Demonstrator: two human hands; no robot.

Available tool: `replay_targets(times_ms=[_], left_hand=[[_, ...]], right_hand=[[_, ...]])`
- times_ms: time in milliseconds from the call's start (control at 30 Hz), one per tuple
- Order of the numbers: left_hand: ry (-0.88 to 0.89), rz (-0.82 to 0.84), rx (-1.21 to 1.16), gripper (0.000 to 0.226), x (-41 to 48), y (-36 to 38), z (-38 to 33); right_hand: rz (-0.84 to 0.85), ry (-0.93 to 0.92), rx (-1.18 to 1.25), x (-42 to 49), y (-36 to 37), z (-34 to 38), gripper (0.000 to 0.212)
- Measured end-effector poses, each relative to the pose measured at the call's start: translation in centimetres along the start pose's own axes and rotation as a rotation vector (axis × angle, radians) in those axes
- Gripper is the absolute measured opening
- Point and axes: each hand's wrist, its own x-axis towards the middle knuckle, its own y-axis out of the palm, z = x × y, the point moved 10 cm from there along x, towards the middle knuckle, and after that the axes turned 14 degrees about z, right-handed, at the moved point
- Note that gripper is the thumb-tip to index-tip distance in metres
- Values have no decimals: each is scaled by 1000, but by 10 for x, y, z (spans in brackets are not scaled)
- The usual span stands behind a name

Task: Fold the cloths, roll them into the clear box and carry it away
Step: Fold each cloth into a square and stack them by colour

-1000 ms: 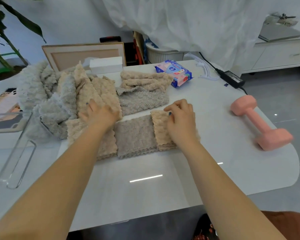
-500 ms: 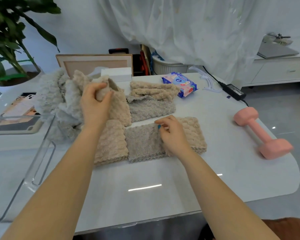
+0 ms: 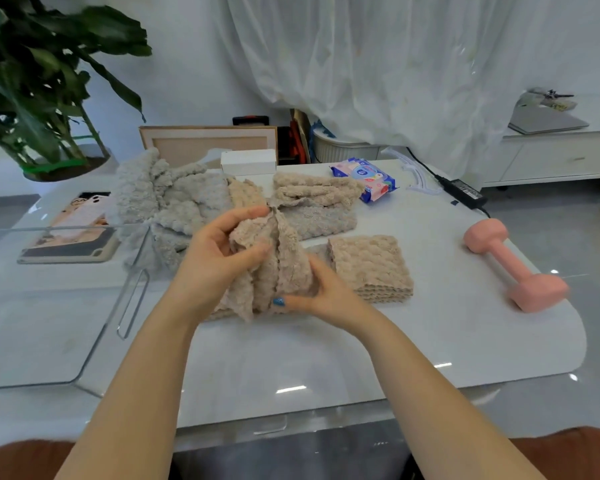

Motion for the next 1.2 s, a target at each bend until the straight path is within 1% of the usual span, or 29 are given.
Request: replay_targets(times_ms=[33, 100, 133, 167, 200, 233, 333, 367, 400, 467, 533, 600, 633, 700, 767, 833, 867, 900, 933, 967, 1000, 1033, 1067, 1100, 1167, 1200], left_hand=[[-9, 0, -12, 39, -5, 3, 1], [-17, -27, -48, 40, -14, 4, 6], [-19, -46, -69, 38, -19, 5, 8], [-21, -57, -84, 34, -23, 8, 9], [-23, -65, -89, 29, -26, 11, 10], [-21, -69, -89, 24, -29, 15, 9], [-4, -98, -91, 19, -40, 17, -1], [9, -127, -78, 17, -42, 13, -6], [23, -168, -55, 17, -45, 6, -11], [35, -249, -1, 15, -48, -11, -13], [12, -327, 47, 8, -50, -28, -5], [-37, -380, 123, 2, -47, -41, 7], [-70, -398, 185, 4, -45, -46, 11], [-86, -412, 258, 5, -38, -54, 7], [-12, -408, 246, 8, -34, -56, -16], [84, -396, 133, 13, -39, -55, -39], [114, -369, 77, 15, -44, -54, -44], [115, -333, 58, 18, -51, -51, -45], [92, -290, 83, 20, -58, -48, -40], [33, -234, 130, 20, -65, -43, -27], [-50, -161, 183, 16, -74, -37, -7], [-159, -81, 218, 8, -83, -30, 19], [-275, 5, 245, 6, -95, -22, 49], [-389, 90, 274, 9, -107, -14, 77], [-584, 287, 341, 8, -135, 2, 127], [-653, 381, 356, 10, -148, 8, 146]], right_hand=[[-23, 11, 7, -6, 8, -4, 76], [-201, 107, -117, -22, 14, -15, 112], [-308, 159, -174, -31, 16, -19, 121], [-403, 187, -203, -40, 19, -20, 122], [-486, 188, -205, -48, 20, -22, 117], [-564, 164, -192, -55, 17, -21, 105], [-775, 49, -87, -77, -10, -25, 57], [-818, 17, -63, -84, -23, -23, 46], [-824, -20, -48, -90, -34, -20, 40], [-747, -76, -23, -96, -51, -13, 37], [-678, -70, -37, -104, -67, -10, 35], [-702, -4, -92, -112, -89, -10, 33], [-726, 28, -122, -115, -99, -7, 33], [-734, 10, -124, -115, -114, 11, 34], [-678, -95, -9, -111, -120, 42, 36], [-579, -231, 84, -115, -121, 74, 36], [-516, -280, 97, -119, -120, 85, 32], [-438, -296, 98, -124, -118, 89, 26], [-360, -267, 85, -129, -115, 86, 21], [-282, -197, 53, -134, -110, 77, 19], [-199, -87, -3, -136, -104, 58, 20], [-94, 47, -74, -139, -93, 33, 21], [24, 189, -137, -142, -80, 5, 20], [148, 329, -172, -148, -64, -23, 18], [363, 554, -127, -163, -32, -68, 19], [446, 630, -79, -170, -18, -82, 20]])
